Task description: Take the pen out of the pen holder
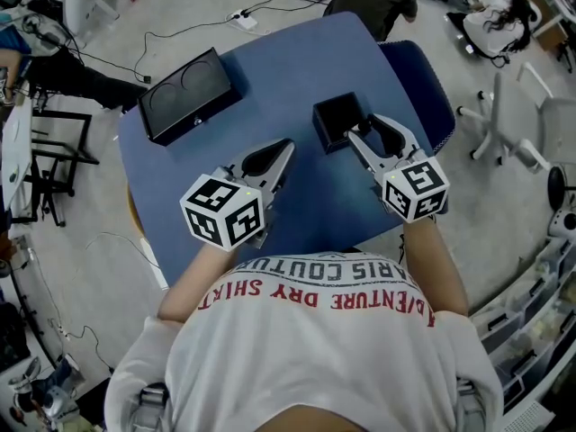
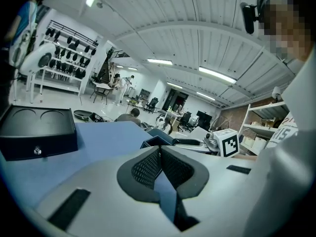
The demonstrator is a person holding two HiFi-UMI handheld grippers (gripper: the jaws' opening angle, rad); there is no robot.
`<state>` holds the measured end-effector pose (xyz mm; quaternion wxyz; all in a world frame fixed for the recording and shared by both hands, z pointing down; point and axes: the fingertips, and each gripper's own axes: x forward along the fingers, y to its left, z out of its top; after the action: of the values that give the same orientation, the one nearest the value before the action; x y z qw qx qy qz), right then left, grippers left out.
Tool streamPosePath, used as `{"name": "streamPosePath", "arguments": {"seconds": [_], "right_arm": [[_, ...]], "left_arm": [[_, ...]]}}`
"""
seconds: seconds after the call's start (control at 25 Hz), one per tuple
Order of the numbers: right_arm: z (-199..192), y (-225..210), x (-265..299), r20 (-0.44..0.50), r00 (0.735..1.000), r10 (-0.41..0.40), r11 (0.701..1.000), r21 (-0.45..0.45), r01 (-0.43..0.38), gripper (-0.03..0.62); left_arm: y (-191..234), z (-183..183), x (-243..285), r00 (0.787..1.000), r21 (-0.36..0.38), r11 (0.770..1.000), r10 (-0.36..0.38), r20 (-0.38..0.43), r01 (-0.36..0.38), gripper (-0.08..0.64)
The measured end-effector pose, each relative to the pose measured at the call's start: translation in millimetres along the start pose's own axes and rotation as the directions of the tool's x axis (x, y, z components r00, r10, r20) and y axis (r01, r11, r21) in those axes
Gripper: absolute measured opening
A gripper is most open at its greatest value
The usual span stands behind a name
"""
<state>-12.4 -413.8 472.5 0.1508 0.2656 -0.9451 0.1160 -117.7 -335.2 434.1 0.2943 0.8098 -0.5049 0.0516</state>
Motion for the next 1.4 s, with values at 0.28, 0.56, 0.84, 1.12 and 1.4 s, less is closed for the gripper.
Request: {"name": "streamPosePath", "arguments": {"seconds": [0.28, 0.56, 0.84, 1.12, 1.4], "right_arm": [[1, -7, 1, 0.010, 1.000, -0.030, 1.000, -0.007, 0.030, 0.137], [-1, -6, 2, 0.007, 0.999, -0.031, 0.999, -0.027, 0.031, 0.095], [5, 0, 6, 0.003, 1.000, -0.023, 0.999, -0.046, 0.023, 0.094], [20, 4, 5, 0.028, 0.999, -0.017, 0.997, -0.070, 0.019, 0.092], [38, 13, -2, 0.068, 0.997, -0.021, 0.994, -0.102, 0.028, 0.092]], "left_arm": [[3, -3, 2, 1.000, -0.011, 1.000, 0.005, -0.006, -0.005, 0.032], [2, -6, 4, 1.000, -0.009, 1.000, 0.000, -0.011, 0.000, 0.032], [2, -7, 2, 1.000, -0.022, 1.000, -0.005, -0.007, 0.004, 0.032], [2, -10, -6, 1.000, -0.028, 1.000, 0.005, 0.000, -0.005, 0.032], [-2, -12, -21, 1.000, -0.024, 1.000, 0.012, 0.016, -0.011, 0.032]]}}
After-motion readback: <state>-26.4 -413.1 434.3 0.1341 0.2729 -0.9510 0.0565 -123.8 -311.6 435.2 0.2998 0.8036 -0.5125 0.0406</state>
